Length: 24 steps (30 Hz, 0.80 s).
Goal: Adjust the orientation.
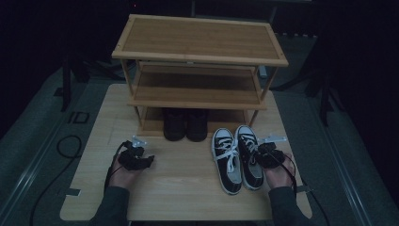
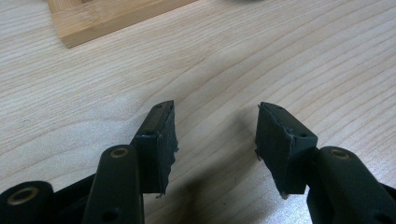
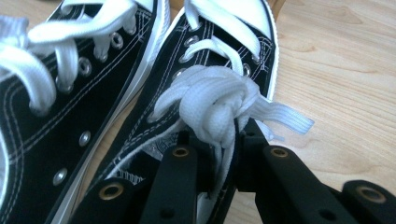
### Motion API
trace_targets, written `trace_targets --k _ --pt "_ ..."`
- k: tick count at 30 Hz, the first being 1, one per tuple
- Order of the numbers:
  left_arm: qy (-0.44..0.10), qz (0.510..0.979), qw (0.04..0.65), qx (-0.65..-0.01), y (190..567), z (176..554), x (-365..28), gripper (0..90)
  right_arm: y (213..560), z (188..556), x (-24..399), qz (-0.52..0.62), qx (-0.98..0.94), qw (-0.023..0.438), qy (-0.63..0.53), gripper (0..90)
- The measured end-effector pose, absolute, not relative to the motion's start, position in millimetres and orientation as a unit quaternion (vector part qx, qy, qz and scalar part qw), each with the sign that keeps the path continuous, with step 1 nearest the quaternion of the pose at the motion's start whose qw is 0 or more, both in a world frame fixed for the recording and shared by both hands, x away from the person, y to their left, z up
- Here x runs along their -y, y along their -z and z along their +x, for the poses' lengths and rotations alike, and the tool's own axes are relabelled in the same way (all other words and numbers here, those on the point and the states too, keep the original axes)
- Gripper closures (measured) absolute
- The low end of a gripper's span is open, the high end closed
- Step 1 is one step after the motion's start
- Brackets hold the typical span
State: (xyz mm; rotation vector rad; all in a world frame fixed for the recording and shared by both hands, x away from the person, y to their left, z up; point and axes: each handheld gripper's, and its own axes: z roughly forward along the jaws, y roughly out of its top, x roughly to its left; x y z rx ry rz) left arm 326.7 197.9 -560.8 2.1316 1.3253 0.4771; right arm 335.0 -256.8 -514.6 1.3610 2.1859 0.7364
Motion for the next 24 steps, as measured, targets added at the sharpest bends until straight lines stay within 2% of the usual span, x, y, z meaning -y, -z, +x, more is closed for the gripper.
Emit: trace_targets --k 10,13,17,24 --pt "-0.180 0.798 0.289 -0.497 561 327 -198 48.3 517 329 252 0.491 -0.801 0.223 -0.260 80.4" --pt "-0.180 0.799 0.289 -0.497 561 327 -198 48.3 515 331 254 0.494 -0.804 0.206 -0.260 76.4" --pt "-0.178 0.799 0.291 -0.496 561 327 -199 48.3 510 329 255 0.488 -0.813 0.189 -0.256 66.0" --pt "-0.178 0.798 0.291 -0.496 561 327 -199 48.3 495 319 258 0.471 -0.823 0.179 -0.263 60.7"
